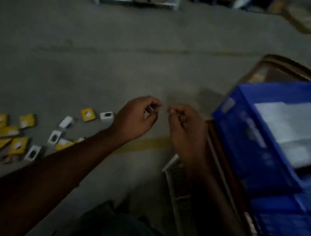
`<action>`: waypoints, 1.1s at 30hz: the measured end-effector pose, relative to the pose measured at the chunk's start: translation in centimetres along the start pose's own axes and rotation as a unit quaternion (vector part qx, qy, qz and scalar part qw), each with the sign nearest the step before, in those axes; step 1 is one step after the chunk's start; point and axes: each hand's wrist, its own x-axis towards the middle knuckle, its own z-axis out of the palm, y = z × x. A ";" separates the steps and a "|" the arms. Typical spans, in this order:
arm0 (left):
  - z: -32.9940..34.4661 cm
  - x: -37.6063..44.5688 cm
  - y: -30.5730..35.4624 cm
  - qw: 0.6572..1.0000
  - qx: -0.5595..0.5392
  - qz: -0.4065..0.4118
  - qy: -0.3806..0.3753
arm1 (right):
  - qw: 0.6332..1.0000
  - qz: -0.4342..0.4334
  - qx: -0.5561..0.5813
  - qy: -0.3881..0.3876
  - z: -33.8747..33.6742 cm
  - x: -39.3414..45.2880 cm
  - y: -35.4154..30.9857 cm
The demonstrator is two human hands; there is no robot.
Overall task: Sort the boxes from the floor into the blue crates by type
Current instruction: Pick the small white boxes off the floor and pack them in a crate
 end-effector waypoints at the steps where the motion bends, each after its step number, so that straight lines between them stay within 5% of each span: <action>1: -2.0 -2.2 -1.8 0.999 0.006 -0.027 0.020 | 0.999 -0.001 0.011 -0.042 2.5 -0.7 -0.8; 8: -14.3 -17.2 -11.7 0.969 0.020 -0.221 0.110 | 0.966 -0.038 0.070 -0.245 19.5 -7.1 -5.3; 16: -26.8 -31.5 -20.0 0.869 0.071 -0.408 0.270 | 0.907 -0.073 0.054 -0.411 33.9 -13.6 -11.2; 33: -27.0 -33.2 -26.5 0.714 0.128 -0.607 0.326 | 0.802 -0.077 -0.021 -0.592 52.9 -7.8 -7.6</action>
